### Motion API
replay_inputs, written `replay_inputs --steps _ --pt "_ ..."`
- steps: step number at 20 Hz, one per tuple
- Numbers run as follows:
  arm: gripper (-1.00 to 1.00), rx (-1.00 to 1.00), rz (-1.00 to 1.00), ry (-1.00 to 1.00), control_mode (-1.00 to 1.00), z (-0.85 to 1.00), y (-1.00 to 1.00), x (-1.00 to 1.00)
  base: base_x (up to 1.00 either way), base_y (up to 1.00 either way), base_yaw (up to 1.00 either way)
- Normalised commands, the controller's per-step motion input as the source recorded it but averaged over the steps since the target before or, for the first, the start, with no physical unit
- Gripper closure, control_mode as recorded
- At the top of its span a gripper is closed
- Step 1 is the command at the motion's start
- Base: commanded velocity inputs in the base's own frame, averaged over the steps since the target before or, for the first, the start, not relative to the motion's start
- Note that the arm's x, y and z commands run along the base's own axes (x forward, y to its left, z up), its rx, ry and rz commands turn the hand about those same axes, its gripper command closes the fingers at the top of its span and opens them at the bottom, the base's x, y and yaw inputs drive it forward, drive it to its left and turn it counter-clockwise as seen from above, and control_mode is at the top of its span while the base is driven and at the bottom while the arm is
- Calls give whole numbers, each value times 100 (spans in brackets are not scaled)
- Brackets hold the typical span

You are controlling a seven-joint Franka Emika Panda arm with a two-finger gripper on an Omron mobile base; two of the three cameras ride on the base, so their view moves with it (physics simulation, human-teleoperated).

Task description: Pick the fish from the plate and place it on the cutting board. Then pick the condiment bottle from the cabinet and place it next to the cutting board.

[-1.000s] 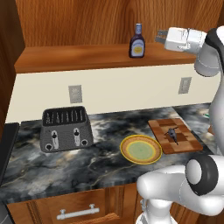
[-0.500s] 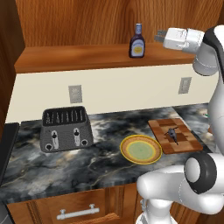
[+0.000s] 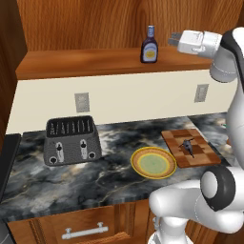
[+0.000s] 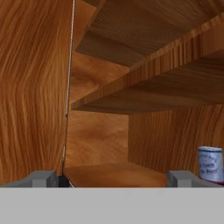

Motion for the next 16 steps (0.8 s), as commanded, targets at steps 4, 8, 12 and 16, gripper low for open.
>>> replay_inputs --steps 4,8,12,16 --pt "-100 0 0 0 -100 -5 0 17 0 0 0" --pt "-100 0 0 0 -100 -8 0 22 0 0 0" --pt "-100 0 0 0 -100 -1 0 21 0 0 0" --pt "-100 0 -1 0 -100 0 0 21 0 0 0"
